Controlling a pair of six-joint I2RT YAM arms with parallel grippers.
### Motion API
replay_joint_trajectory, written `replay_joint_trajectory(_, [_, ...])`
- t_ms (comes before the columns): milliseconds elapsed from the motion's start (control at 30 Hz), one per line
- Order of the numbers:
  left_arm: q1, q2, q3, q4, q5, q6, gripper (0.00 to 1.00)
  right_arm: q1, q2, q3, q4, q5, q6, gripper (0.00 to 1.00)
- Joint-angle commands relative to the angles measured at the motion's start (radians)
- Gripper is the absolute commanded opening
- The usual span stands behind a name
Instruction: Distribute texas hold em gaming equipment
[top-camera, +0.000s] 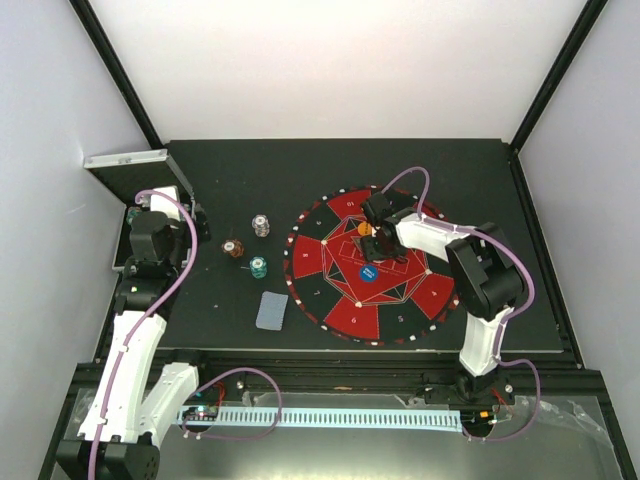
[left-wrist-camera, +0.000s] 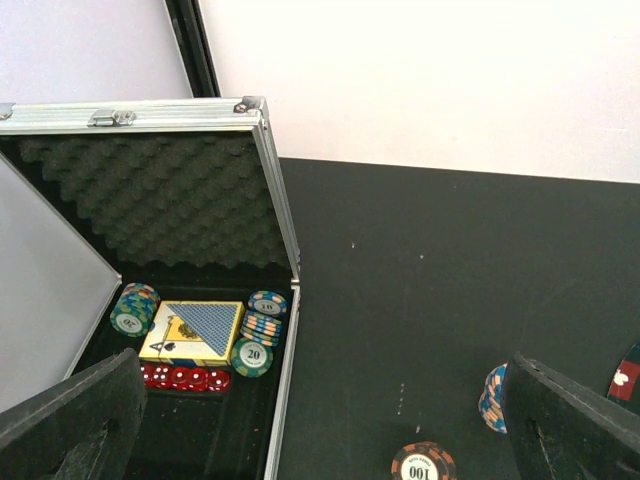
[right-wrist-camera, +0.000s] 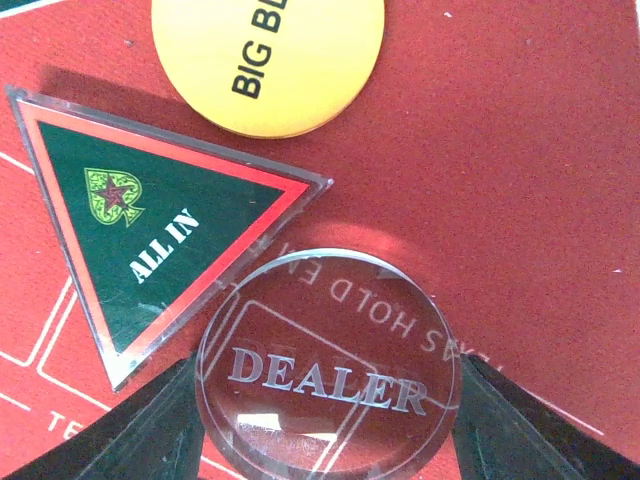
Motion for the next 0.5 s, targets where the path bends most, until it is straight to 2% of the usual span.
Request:
replay_joint_trajectory(0, [-0.002,-0.008,0.003,0.022,-0.01,0.003,0.99,-0.016,-0.058,-0.013,-0.014,0.044,-0.014,0.61])
replay_joint_trajectory(200, [-0.002,-0.008,0.004,0.02,-0.001,-0.002,0.99,0.032,-0.189,-0.073,-0.071,-0.018,-0.059,0.61])
replay_joint_trajectory(467, [-0.002,-0.011,0.003,0.016,0.003,-0.004,0.99,0.28,-0.253,-0.125,-0.108,-0.075,0.021,0.62])
